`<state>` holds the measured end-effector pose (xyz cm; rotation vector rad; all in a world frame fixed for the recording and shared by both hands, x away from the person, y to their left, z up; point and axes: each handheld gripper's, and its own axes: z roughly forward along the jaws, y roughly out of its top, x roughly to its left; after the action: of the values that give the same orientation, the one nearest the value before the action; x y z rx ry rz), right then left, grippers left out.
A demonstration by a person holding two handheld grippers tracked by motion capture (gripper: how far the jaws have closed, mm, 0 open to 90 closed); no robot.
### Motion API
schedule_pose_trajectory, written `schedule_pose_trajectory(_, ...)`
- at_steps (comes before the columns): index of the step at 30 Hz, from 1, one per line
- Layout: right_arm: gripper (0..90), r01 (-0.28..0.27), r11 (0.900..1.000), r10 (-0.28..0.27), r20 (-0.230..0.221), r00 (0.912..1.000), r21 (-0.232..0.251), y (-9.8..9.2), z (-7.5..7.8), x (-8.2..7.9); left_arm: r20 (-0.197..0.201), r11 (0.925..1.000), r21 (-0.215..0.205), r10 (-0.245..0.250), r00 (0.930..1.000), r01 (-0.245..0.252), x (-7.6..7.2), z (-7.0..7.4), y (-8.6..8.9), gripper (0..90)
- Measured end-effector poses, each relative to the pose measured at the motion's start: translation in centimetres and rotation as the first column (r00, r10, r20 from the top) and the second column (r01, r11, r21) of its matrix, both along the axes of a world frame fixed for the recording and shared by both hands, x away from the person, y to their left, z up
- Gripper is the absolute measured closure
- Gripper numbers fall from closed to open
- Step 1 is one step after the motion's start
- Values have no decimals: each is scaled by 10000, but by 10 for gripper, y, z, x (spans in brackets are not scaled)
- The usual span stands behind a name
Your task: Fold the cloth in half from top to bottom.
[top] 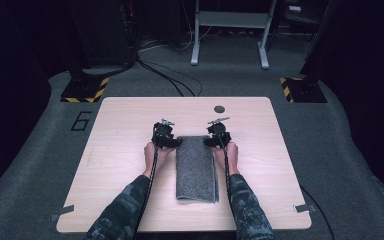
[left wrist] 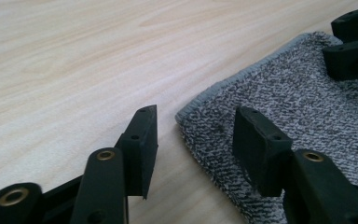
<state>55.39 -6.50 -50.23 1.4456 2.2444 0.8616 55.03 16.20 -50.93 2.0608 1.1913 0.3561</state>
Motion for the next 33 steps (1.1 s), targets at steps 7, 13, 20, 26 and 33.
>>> schedule_pose_trajectory(7,619,-76,9999,75,-131,9999,-123,3,-4,1,-107,9994,244,-235,9997,237,-1,-3,-5,565)
schedule_pose_trajectory(13,738,-154,9999,154,-16,9999,52,5,-6,-2,-110,9986,377,-367,9993,371,-2,-3,-8,695)
schedule_pose_trajectory(20,839,-206,9998,204,166,9997,83,9,-7,-7,-7,9991,246,-354,9994,354,-4,-4,-9,830)
schedule_pose_trajectory(26,853,-238,9996,232,420,9989,154,6,-3,-12,275,9986,318,-427,9987,418,-8,-2,-8,847)
schedule_pose_trajectory(33,856,-294,9988,258,907,9955,392,1,10,-18,713,9990,113,-437,9965,430,-13,10,-8,850)
